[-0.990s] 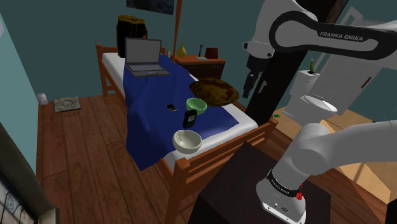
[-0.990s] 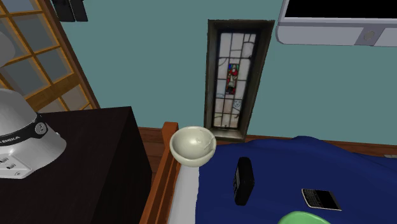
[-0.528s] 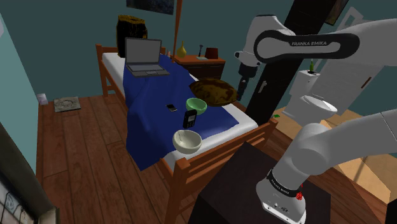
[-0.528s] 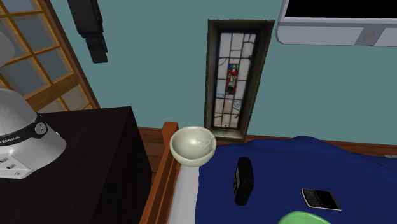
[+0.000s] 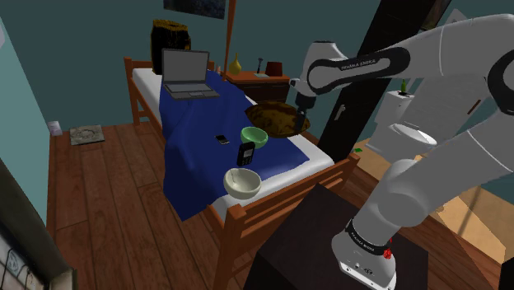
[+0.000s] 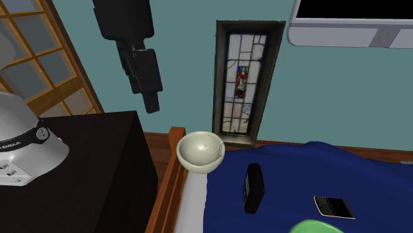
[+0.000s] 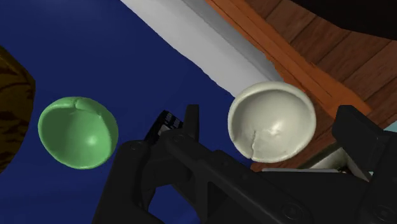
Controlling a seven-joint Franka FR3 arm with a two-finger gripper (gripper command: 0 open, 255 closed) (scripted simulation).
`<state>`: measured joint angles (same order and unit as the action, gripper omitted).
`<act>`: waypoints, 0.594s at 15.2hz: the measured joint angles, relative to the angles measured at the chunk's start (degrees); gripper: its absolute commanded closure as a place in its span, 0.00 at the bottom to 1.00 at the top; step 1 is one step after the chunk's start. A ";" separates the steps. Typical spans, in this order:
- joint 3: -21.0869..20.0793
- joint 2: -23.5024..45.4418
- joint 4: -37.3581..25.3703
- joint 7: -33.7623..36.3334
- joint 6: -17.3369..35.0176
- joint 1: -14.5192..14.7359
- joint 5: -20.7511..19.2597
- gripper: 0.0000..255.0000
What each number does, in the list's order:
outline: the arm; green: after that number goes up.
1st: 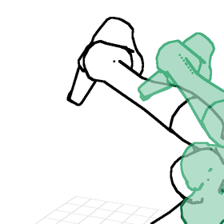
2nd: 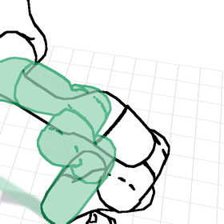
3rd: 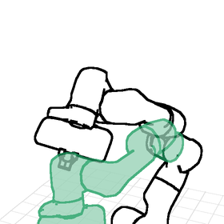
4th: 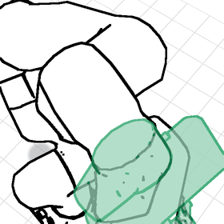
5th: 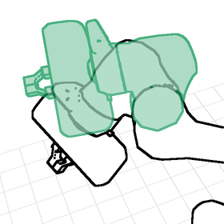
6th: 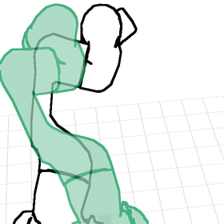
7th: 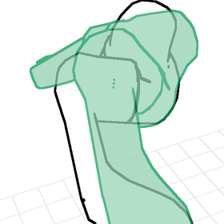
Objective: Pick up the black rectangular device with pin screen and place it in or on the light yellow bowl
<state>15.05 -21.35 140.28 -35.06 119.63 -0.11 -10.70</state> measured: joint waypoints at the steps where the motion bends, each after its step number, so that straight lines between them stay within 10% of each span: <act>1: 1.12 2.57 -0.81 -2.03 1.89 0.14 0.39 0.00; 9: 5.36 21.40 -9.24 -17.47 12.15 1.72 8.56 0.00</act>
<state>20.41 0.05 131.04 -52.53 131.78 1.60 -2.15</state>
